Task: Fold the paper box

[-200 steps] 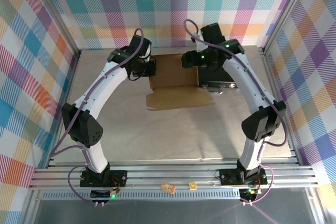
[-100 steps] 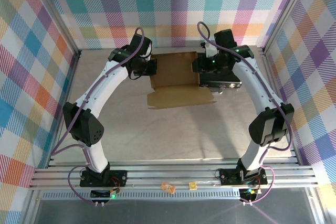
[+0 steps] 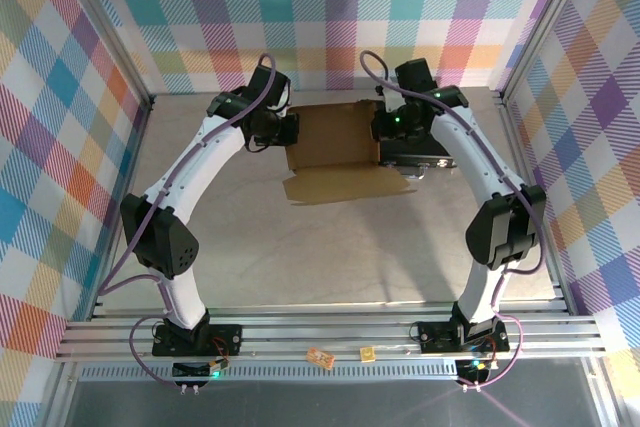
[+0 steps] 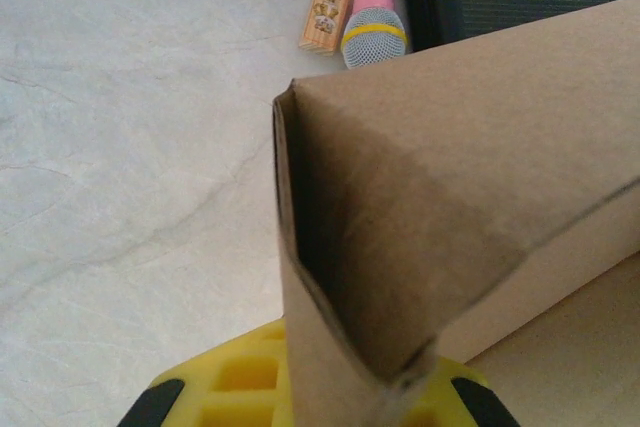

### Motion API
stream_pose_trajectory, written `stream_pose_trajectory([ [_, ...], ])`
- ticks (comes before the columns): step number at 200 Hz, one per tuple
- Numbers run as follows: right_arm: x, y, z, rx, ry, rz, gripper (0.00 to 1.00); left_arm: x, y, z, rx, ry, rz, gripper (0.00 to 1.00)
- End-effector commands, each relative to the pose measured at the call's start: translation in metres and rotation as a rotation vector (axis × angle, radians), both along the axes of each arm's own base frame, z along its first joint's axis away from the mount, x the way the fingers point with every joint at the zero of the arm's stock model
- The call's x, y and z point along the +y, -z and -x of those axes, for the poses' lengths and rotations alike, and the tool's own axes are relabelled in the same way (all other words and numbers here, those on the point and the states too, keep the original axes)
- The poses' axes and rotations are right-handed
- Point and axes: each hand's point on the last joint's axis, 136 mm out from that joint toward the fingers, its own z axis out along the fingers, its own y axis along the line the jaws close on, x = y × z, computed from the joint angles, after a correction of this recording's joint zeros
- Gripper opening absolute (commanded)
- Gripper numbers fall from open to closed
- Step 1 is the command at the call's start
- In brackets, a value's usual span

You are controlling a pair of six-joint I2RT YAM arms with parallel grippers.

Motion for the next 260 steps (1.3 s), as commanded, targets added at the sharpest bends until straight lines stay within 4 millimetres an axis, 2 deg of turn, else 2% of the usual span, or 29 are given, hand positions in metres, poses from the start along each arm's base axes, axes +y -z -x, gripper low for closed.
stream_pose_trajectory([
  [1, 0.0, -0.01, -0.008, -0.07, 0.04, 0.089, 0.0, -0.004, -0.015, -0.003, -0.028, 0.015, 0.03, 0.0],
  [22, -0.002, -0.009, -0.008, -0.104, 0.112, 0.201, 0.0, -0.003, -0.014, -0.003, -0.027, 0.007, 0.028, 0.0],
  [45, -0.014, -0.003, -0.005, -0.123, 0.209, 0.389, 0.0, -0.003, -0.013, -0.003, -0.024, 0.001, 0.026, 0.0],
  [94, -0.021, -0.001, -0.005, -0.147, 0.253, 0.585, 0.0, -0.002, -0.014, -0.002, -0.023, -0.001, 0.022, 0.0],
  [123, -0.013, -0.009, -0.005, -0.164, 0.236, 0.55, 0.0, -0.002, -0.015, -0.001, -0.025, 0.0, 0.022, 0.0],
  [167, 0.012, -0.025, 0.004, -0.125, 0.144, 0.396, 0.0, 0.003, -0.013, -0.001, -0.016, -0.017, 0.0, 0.0],
  [169, 0.013, -0.027, 0.005, -0.121, 0.138, 0.386, 0.03, 0.003, -0.013, -0.001, -0.015, -0.018, -0.001, 0.0],
  [183, 0.018, -0.04, 0.011, -0.107, 0.128, 0.32, 0.45, 0.008, -0.011, -0.001, -0.012, -0.036, -0.021, 0.0],
  [189, 0.017, -0.047, 0.014, -0.103, 0.134, 0.291, 0.57, 0.01, -0.01, -0.001, -0.012, -0.043, -0.028, 0.0],
  [197, 0.015, -0.057, 0.018, -0.096, 0.144, 0.238, 0.65, 0.013, -0.01, -0.001, -0.018, -0.054, -0.035, 0.0],
  [218, 0.004, -0.08, 0.029, -0.069, 0.182, 0.06, 0.72, 0.016, -0.008, -0.001, -0.022, -0.065, -0.037, 0.0],
  [228, 0.0, -0.084, 0.034, -0.041, 0.188, -0.05, 0.73, 0.016, -0.005, -0.002, -0.015, -0.07, -0.028, 0.0],
  [260, -0.036, -0.072, 0.052, 0.151, 0.343, -0.302, 0.7, 0.026, 0.003, -0.008, 0.018, -0.128, 0.008, 0.0],
])
